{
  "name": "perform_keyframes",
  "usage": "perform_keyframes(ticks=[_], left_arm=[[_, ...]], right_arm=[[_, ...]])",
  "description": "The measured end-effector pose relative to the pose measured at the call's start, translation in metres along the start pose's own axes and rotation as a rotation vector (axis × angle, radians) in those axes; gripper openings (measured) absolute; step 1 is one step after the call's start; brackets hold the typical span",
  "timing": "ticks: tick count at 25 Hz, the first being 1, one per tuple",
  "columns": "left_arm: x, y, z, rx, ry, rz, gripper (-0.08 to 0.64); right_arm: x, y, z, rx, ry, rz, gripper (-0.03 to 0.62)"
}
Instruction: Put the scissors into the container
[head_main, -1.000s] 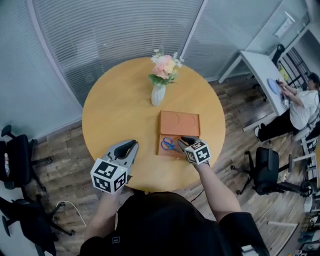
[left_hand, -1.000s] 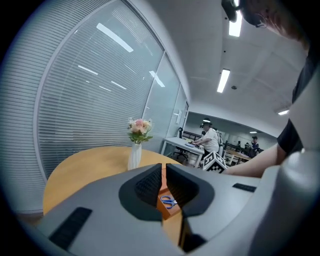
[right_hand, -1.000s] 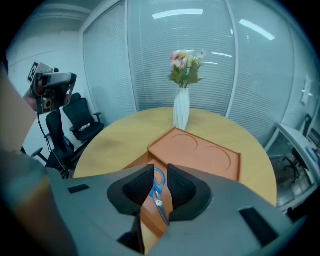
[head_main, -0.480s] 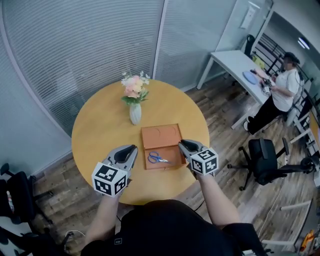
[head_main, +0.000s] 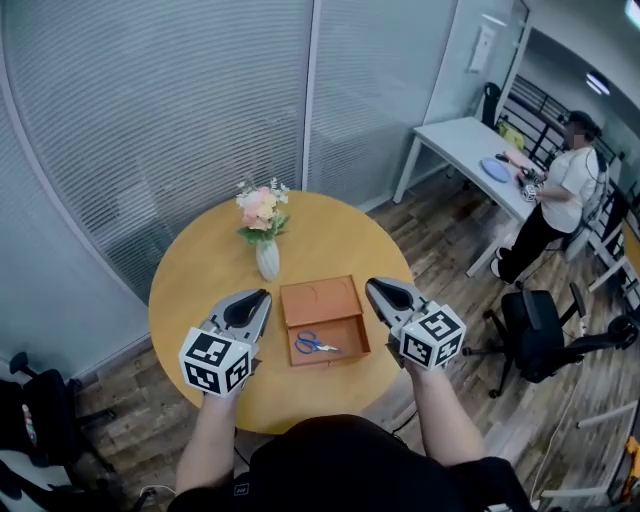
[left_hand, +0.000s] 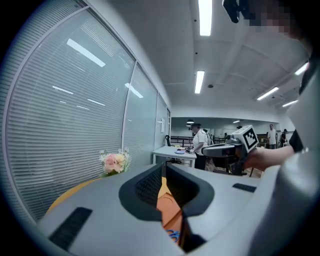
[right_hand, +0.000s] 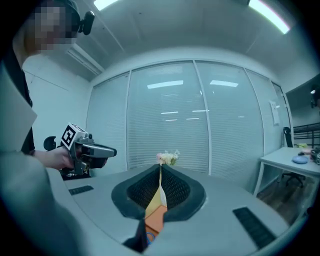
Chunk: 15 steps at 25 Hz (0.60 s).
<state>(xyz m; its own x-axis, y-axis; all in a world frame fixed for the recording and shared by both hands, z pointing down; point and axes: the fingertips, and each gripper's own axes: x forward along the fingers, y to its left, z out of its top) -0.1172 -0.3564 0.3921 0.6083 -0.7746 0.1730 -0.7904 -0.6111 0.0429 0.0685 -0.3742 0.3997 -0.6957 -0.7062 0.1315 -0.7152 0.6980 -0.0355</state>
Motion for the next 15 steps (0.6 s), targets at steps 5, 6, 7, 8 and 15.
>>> perform_keyframes(ticks=[5,6,7,8,15], left_arm=[[0.002,-0.002,0.02,0.053,0.004,0.003,0.036],[-0.001,0.0,0.024,0.067,0.0,0.013,0.035],[-0.004,0.003,0.028,0.077,-0.004,0.028,0.036],[-0.007,0.006,0.031,0.083,-0.008,0.045,0.036],[-0.012,0.018,0.048,0.068,-0.051,0.1,0.036]], right_arm=[[-0.01,0.001,0.032,-0.035,-0.076,0.014,0.038],[-0.013,0.0,0.038,-0.026,-0.099,0.017,0.038],[-0.018,-0.001,0.044,-0.014,-0.124,0.019,0.038],[-0.022,-0.002,0.05,-0.004,-0.146,0.018,0.037],[-0.041,-0.015,0.06,-0.059,-0.212,-0.082,0.035]])
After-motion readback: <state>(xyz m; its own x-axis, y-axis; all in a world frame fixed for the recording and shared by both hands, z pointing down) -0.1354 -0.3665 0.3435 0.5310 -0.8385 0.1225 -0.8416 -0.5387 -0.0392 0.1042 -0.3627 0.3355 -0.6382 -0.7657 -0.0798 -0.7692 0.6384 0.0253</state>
